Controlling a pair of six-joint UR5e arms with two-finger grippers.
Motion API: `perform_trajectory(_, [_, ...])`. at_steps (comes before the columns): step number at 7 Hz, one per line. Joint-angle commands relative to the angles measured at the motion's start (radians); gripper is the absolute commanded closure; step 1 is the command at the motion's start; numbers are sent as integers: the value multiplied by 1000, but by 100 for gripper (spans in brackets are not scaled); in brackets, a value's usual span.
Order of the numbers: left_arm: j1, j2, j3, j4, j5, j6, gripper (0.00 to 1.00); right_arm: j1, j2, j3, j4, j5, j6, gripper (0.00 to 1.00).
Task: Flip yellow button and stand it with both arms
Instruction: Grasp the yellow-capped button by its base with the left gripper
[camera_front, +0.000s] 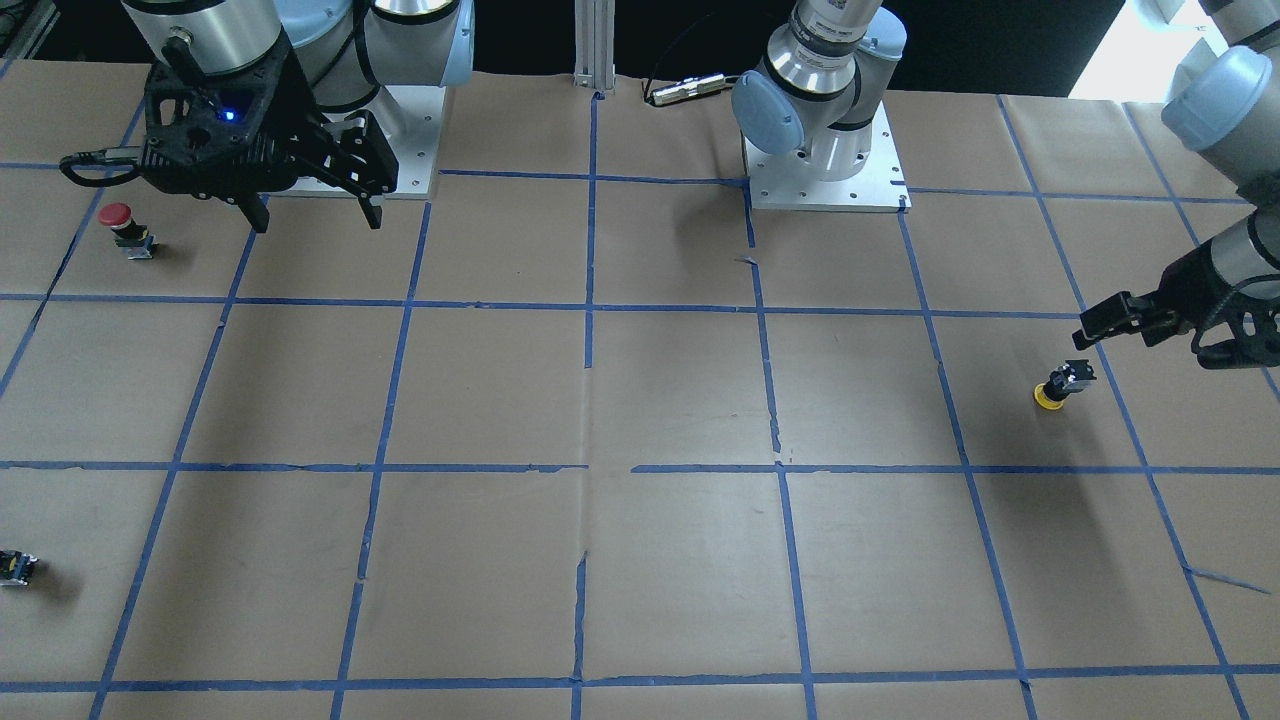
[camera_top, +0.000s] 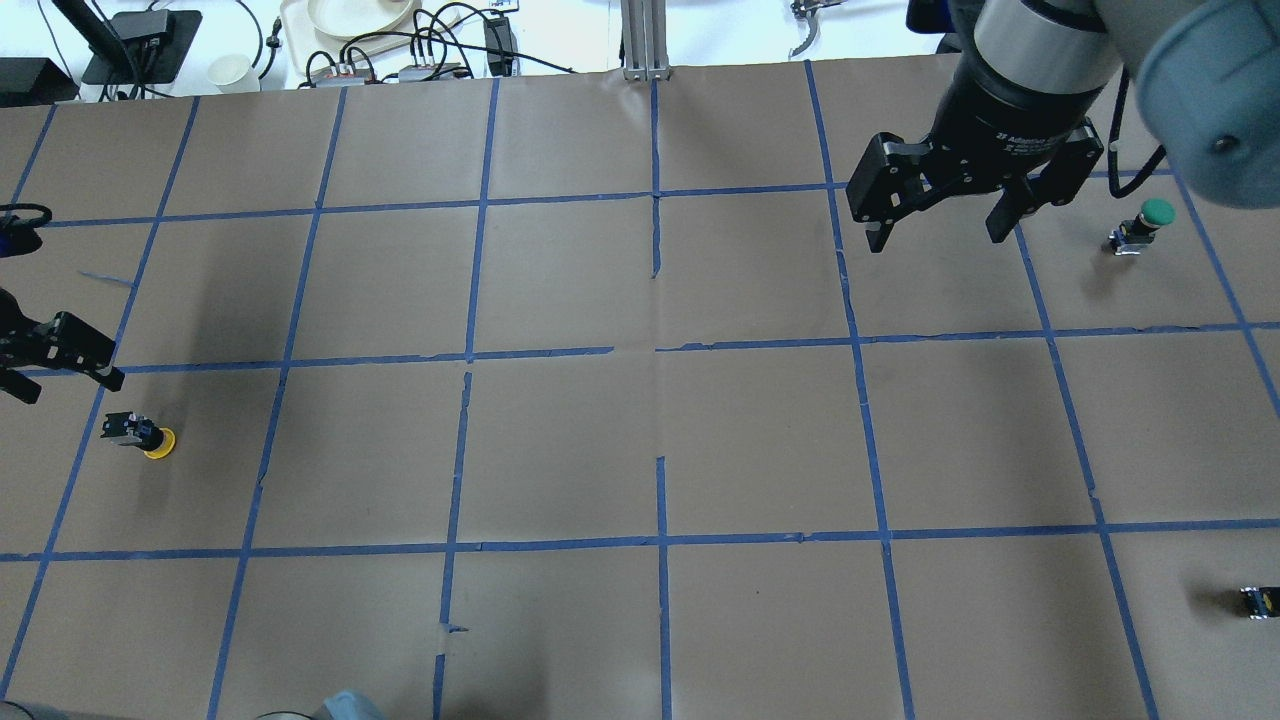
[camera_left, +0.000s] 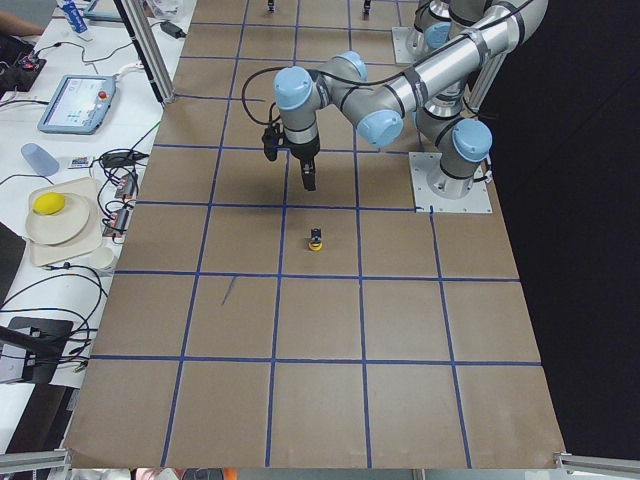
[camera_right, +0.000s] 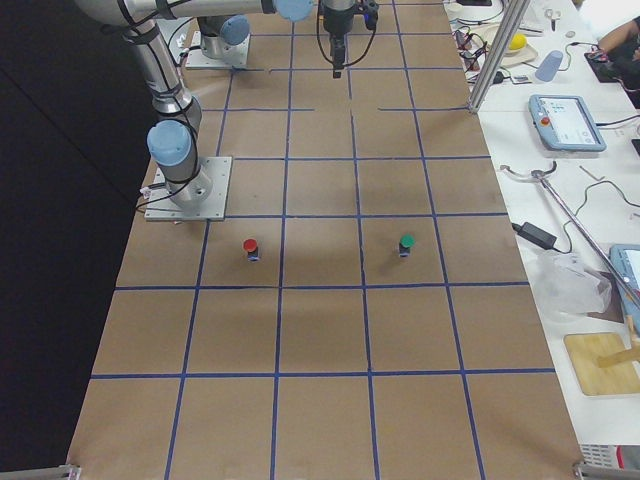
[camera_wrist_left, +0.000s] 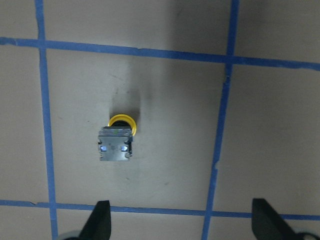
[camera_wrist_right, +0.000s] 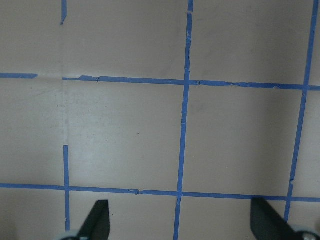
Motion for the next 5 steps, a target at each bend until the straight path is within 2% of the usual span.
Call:
perform_trajectory(1, [35,-68,-77,177,-4,72,1,1,-1,-8,-2,-3,-5,0])
perform_trajectory(3, [32,-68,-97,176,-68,72,4,0,2,-13,-4,-9,-8,0])
perform_trajectory(5, [32,-80,-110,189,-58,72,13,0,2,-15,-4,-12,-8,0])
